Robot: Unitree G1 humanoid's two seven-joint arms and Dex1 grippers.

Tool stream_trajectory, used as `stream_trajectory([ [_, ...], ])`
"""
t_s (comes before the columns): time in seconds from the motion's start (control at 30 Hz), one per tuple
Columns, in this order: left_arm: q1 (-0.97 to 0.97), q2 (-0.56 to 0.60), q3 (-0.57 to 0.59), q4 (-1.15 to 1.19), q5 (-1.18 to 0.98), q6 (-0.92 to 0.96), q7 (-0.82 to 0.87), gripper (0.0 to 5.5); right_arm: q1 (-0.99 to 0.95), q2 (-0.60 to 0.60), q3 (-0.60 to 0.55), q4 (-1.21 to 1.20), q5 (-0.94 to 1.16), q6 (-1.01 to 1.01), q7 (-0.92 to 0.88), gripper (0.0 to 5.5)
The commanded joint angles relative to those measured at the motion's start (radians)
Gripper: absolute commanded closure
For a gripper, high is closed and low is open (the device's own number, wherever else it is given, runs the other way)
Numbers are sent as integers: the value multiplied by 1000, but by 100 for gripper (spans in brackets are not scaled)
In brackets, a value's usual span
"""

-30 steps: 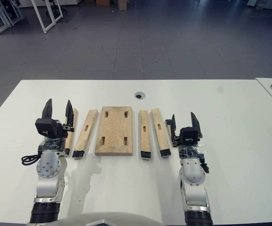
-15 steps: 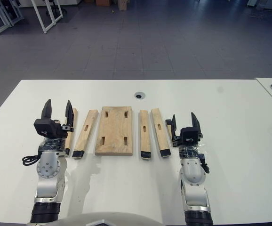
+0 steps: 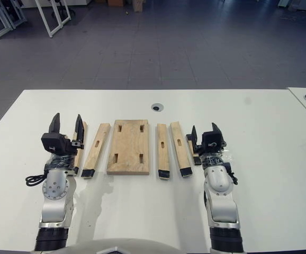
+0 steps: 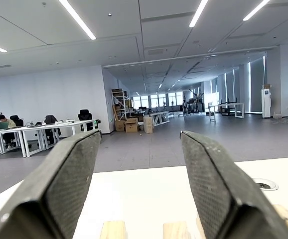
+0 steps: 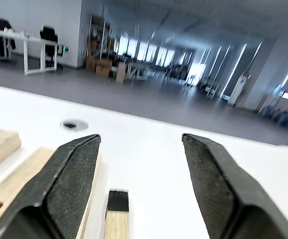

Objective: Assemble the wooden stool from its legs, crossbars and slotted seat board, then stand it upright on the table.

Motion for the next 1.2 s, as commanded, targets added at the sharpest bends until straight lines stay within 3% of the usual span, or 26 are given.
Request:
stream_trajectory([
  [0.03, -5, 13, -7, -18, 9, 39, -8, 256, 5, -3, -10, -31, 26, 80, 17, 249],
  [0.27, 5, 10, -3, -27, 1, 49, -4, 256, 72, 13, -28, -51, 121, 358, 51, 249],
  [0.47, 6, 7, 0, -21, -3, 52, -1, 254, 103, -7, -6, -44, 104, 466, 57, 372],
  [0.57, 6, 6, 2, -18, -5, 52, 0, 254, 103, -1, -16, -41, 120, 494, 59, 421],
  [0.7, 5, -1, 8, -21, -23, 65, 2, 254, 95, 6, -31, -48, 135, 486, 58, 421],
  [0.77, -5, -10, 16, -43, -81, 142, -12, 254, 72, -3, -32, -63, 117, 389, 52, 421],
  [0.87, -47, -4, 5, -94, -282, 414, -100, 254, 27, -30, -23, -90, 91, 234, 70, 421],
  [1.0, -55, -56, 32, -172, -752, 750, -192, 254, -2, -82, 56, -120, 95, 99, 194, 421],
  [1.07, -39, -53, 16, -238, -937, 870, -221, 254, -6, -101, 106, -155, 121, 43, 277, 421],
  [1.2, -29, -16, 2, -286, -1106, 1002, -237, 254, -1, -122, 164, -213, 173, 6, 391, 421],
])
